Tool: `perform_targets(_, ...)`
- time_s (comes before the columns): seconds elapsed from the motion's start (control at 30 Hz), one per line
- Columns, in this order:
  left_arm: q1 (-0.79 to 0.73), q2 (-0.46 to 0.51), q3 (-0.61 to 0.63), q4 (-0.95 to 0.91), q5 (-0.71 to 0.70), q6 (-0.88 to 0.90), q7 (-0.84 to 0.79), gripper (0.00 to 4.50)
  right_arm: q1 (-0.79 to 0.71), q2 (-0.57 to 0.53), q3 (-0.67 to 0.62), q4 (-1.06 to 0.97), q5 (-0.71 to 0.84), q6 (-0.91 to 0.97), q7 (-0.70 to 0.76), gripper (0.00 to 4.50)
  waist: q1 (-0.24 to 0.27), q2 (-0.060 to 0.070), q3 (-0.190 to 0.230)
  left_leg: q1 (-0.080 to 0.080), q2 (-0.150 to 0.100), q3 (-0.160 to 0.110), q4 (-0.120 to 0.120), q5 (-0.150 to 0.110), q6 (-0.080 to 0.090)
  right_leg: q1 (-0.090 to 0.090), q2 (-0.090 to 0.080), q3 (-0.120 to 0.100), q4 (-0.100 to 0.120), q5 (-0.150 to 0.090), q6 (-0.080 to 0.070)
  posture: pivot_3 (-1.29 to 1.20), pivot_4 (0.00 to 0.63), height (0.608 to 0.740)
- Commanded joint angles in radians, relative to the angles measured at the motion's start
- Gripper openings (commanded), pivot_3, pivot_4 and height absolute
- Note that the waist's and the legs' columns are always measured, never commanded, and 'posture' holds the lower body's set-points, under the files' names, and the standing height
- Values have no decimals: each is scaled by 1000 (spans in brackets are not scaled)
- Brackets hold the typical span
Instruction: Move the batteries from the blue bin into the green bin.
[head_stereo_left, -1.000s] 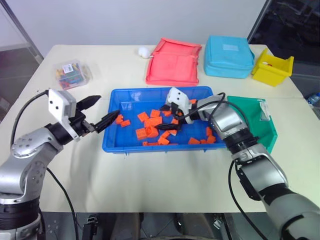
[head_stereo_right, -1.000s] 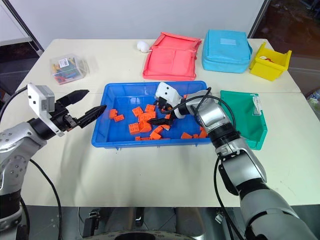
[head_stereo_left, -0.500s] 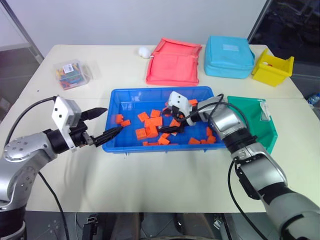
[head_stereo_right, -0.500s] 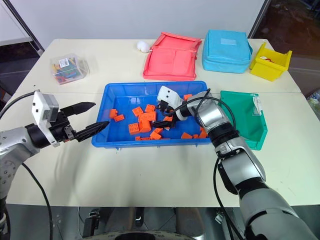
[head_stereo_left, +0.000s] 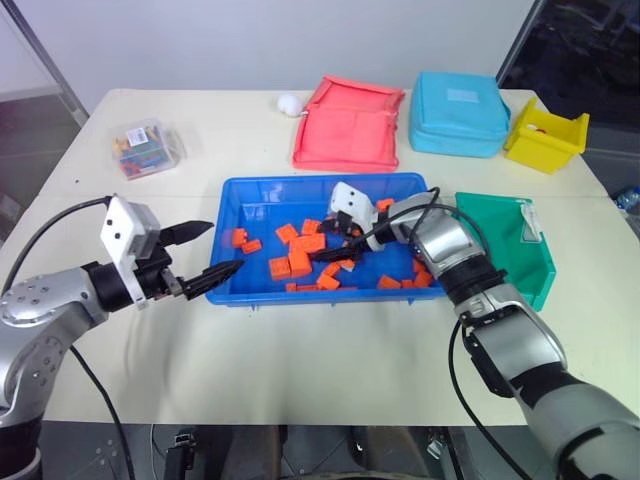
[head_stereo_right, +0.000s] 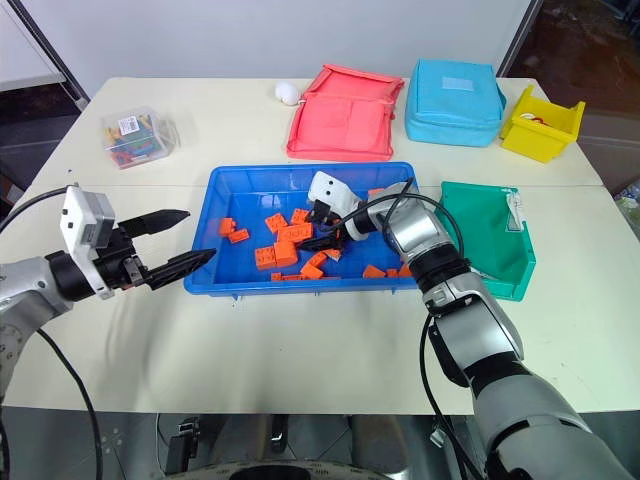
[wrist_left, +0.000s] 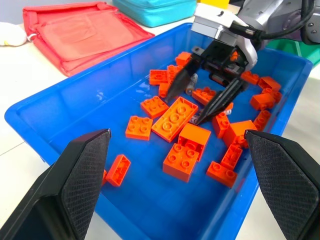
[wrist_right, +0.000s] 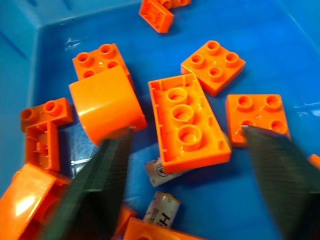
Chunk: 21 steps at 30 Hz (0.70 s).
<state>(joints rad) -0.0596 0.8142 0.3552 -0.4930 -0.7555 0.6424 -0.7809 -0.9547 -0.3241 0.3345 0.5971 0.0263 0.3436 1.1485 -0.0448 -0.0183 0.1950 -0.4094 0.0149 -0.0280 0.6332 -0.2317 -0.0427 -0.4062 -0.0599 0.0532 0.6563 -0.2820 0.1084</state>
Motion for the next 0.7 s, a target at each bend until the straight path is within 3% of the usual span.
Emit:
perform_targets(0.03,3,-4,28,-32,-6,-18,9,4500,-38,13,-31,-21,25,2,14,1813,0,0,0,0,0,0,0,0,0,0,0,0,0,0,0,0,150,740)
perform_targets(0.4,-2,-18,23,-26,5,-35,27,4500,-77,29,-67,-21,39,13,-2,1813,0,0,0,0,0,0,0,0,0,0,0,0,0,0,0,0,150,740)
perform_targets(0.7,-7,-30,8,-27,10,-43,38,4500,-206,134,-130,256,-32,-242,-281,1813,-1,0,0,0,0,0,-1,0,0,-1,0,0,0,0,0,0,150,740)
